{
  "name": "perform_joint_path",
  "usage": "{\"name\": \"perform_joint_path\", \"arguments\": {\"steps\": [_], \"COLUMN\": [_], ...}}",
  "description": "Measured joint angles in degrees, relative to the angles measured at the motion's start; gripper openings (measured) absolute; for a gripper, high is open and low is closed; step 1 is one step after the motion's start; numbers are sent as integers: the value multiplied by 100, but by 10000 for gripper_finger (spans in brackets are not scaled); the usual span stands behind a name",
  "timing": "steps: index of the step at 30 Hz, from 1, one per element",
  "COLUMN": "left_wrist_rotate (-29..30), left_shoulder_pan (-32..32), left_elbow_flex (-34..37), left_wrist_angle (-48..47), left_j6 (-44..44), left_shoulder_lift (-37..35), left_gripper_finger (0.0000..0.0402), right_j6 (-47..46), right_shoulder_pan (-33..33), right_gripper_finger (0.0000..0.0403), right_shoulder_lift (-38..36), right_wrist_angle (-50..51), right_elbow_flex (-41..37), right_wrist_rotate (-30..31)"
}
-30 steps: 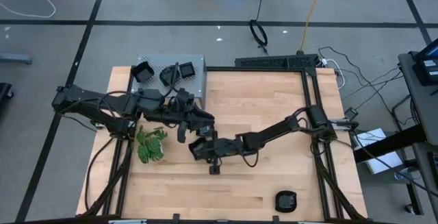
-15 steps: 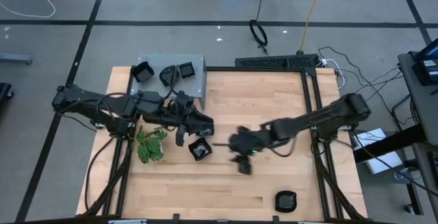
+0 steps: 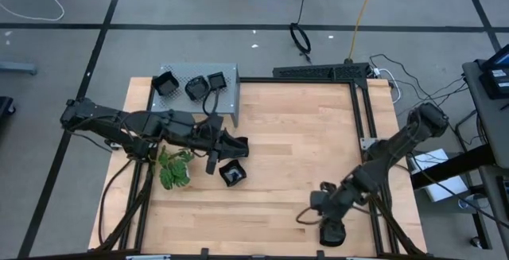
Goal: Pick & Place Mini shaped plates
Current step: Move the leaf shaped plate to the center of the table
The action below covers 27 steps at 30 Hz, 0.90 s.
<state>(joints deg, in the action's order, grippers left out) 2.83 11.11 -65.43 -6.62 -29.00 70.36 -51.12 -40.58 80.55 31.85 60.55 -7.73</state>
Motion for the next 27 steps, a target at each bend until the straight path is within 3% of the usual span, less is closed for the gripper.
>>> {"name": "perform_joint_path", "arguments": {"steps": [13, 21, 27], "left_wrist_rotate": [1, 20, 22], "left_shoulder_pan": [-6, -17, -17], "left_elbow_flex": [0, 0, 2], "left_wrist_angle": [-6, 3, 3], "left_j6": [35, 49, 37], "left_shoulder_lift": [0, -1, -1], "left_gripper_finger": [93, 93, 93], "right_j6": [-719, -628, -164], "right_shoulder_pan": [-498, -496, -530], "right_gripper_finger": [165, 165, 165], "right_shoulder_lift": [4, 3, 2], "right_wrist_angle": [-1951, -2777, -2704], "right_elbow_flex": [-2029, -2452, -2491], "right_wrist_rotate": [-306, -327, -482]}}
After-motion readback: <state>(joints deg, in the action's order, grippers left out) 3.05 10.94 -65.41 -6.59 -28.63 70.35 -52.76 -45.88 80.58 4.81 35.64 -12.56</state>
